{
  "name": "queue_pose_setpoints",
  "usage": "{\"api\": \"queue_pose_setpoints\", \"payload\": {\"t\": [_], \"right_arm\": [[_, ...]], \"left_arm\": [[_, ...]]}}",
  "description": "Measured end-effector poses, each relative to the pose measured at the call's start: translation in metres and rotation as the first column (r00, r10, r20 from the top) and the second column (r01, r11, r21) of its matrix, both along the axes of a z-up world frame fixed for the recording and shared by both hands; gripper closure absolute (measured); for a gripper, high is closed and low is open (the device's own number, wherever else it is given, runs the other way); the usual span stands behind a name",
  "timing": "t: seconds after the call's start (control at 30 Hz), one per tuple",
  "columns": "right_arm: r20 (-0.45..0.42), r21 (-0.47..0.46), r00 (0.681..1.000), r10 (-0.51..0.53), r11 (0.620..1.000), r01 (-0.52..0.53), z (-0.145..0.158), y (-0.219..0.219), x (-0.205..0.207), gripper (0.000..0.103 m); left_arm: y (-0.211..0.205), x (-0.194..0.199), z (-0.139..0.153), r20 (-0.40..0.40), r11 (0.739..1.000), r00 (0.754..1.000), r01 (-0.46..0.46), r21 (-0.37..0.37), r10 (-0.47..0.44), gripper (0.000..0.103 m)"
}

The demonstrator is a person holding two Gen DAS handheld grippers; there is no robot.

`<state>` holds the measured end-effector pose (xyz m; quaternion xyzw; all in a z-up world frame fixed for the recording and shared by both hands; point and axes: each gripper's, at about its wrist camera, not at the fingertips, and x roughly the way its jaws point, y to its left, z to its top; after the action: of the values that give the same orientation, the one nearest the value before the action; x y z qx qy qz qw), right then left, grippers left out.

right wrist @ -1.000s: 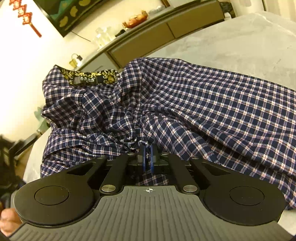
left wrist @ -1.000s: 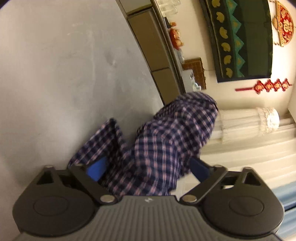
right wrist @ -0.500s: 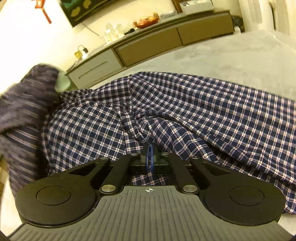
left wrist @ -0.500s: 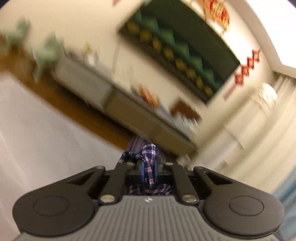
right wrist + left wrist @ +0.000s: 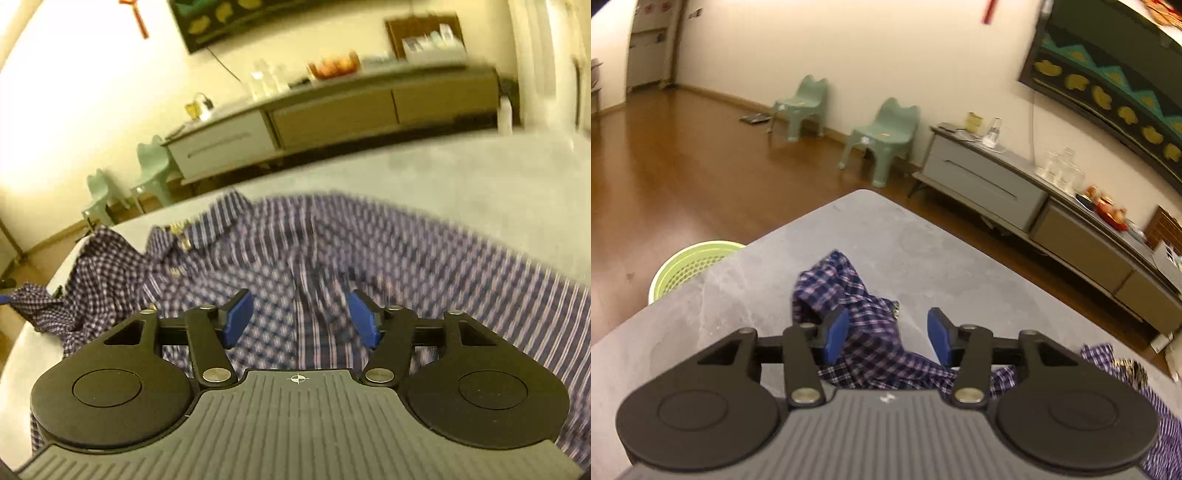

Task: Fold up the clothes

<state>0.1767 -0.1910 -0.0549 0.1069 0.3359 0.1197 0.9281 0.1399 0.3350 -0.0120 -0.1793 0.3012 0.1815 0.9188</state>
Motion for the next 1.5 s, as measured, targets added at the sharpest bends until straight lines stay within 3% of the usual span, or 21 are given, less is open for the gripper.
{"api": "queue_pose_setpoints", "payload": {"t": [0.1, 0.13, 0.23, 0.4, 0.5, 0.57, 0.6, 0.63, 0.77, 0.8, 0.83, 0.87, 0.9, 0.97, 1.03, 1.13, 1.27, 1.33, 1.4, 1.47, 1.5], "right_arm": [[0.046, -0.103, 0.997, 0.063, 0.993, -0.058, 0.015, 0.010, 0.019, 0.017], [0.055, -0.146, 0.994, 0.097, 0.985, -0.088, 0.017, 0.016, 0.028, 0.013], [0.069, -0.264, 0.979, 0.193, 0.950, -0.169, 0.021, 0.028, 0.061, 0.009], [0.064, -0.391, 0.953, 0.296, 0.886, -0.249, 0.015, 0.047, 0.127, 0.003], [0.013, -0.410, 0.945, 0.326, 0.864, -0.292, -0.006, 0.050, 0.160, 0.004], [-0.053, -0.378, 0.938, 0.342, 0.863, -0.336, -0.023, 0.046, 0.176, 0.019], [-0.104, -0.353, 0.933, 0.346, 0.864, -0.360, -0.030, 0.044, 0.183, 0.056], [-0.152, -0.328, 0.924, 0.350, 0.865, -0.381, -0.037, 0.041, 0.189, 0.081], [-0.133, -0.412, 0.951, 0.278, 0.858, -0.308, -0.041, 0.026, 0.185, 0.093], [-0.118, -0.443, 0.965, 0.235, 0.857, -0.263, -0.042, 0.021, 0.184, 0.093], [-0.107, -0.507, 0.978, 0.182, 0.836, -0.211, -0.045, 0.019, 0.183, 0.093], [-0.091, -0.568, 0.987, 0.129, 0.807, -0.158, -0.048, 0.017, 0.182, 0.093], [-0.072, -0.626, 0.994, 0.078, 0.773, -0.106, -0.051, 0.015, 0.181, 0.094], [-0.040, -0.718, 0.999, 0.024, 0.694, -0.045, -0.060, 0.017, 0.176, 0.094], [-0.017, -0.693, 1.000, 0.011, 0.721, -0.020, -0.054, 0.011, 0.169, 0.086], [0.083, -0.607, 0.996, -0.038, 0.791, 0.080, -0.028, -0.003, 0.146, 0.056], [0.095, -0.416, 0.995, 0.015, 0.909, 0.026, -0.005, -0.015, 0.094, 0.056], [0.028, -0.384, 0.999, 0.037, 0.923, -0.023, -0.018, -0.023, 0.083, 0.056], [-0.037, -0.348, 0.997, 0.061, 0.935, -0.070, -0.031, -0.031, 0.073, 0.058], [-0.100, -0.310, 0.991, 0.086, 0.944, -0.113, -0.044, -0.039, 0.062, 0.063], [-0.101, -0.337, 0.993, 0.056, 0.938, -0.087, -0.050, -0.047, 0.059, 0.058]], "left_arm": [[-0.035, 0.022, 0.001, -0.001, 0.980, 0.982, 0.189, 0.056, -0.190, 0.045], [-0.053, 0.035, -0.001, -0.016, 0.958, 0.962, 0.274, 0.084, -0.274, 0.034], [-0.106, 0.070, -0.018, -0.090, 0.848, 0.869, 0.494, 0.191, -0.486, 0.031], [-0.139, 0.118, -0.041, -0.097, 0.777, 0.814, 0.577, 0.251, -0.573, 0.021], [-0.139, 0.143, -0.059, -0.134, 0.782, 0.810, 0.586, 0.212, -0.571, 0.025], [-0.128, 0.151, -0.069, -0.169, 0.800, 0.820, 0.571, 0.184, -0.547, 0.067], [-0.121, 0.154, -0.073, -0.188, 0.811, 0.826, 0.560, 0.169, -0.532, 0.095], [-0.113, 0.154, -0.075, -0.183, 0.829, 0.839, 0.539, 0.153, -0.512, 0.097], [-0.079, 0.150, -0.074, -0.107, 0.903, 0.904, 0.422, 0.078, -0.414, 0.093], [-0.077, 0.152, -0.074, -0.117, 0.909, 0.908, 0.412, 0.061, -0.403, 0.079], [-0.075, 0.154, -0.075, -0.127, 0.915, 0.911, 0.401, 0.045, -0.393, 0.056], [-0.073, 0.156, -0.075, -0.138, 0.920, 0.913, 0.390, 0.029, -0.383, 0.042], [-0.073, 0.158, -0.076, -0.149, 0.922, 0.914, 0.385, 0.027, -0.377, 0.035], [-0.077, 0.157, -0.074, -0.154, 0.919, 0.914, 0.389, 0.060, -0.376, 0.044], [-0.083, 0.145, -0.065, -0.132, 0.914, 0.912, 0.399, 0.074, -0.388, 0.046], [-0.102, 0.119, -0.053, -0.085, 0.875, 0.880, 0.475, 0.094, -0.468, 0.043], [-0.132, 0.091, -0.056, -0.099, 0.797, 0.799, 0.600, 0.071, -0.593, 0.042], [-0.145, 0.090, -0.071, -0.157, 0.772, 0.771, 0.632, 0.072, -0.617, 0.042], [-0.150, 0.090, -0.084, -0.216, 0.777, 0.777, 0.621, 0.105, -0.592, 0.043], [-0.146, 0.087, -0.086, -0.240, 0.807, 0.813, 0.571, 0.148, -0.531, 0.041], [-0.140, 0.085, -0.083, -0.255, 0.833, 0.835, 0.532, 0.152, -0.487, 0.040]]}}
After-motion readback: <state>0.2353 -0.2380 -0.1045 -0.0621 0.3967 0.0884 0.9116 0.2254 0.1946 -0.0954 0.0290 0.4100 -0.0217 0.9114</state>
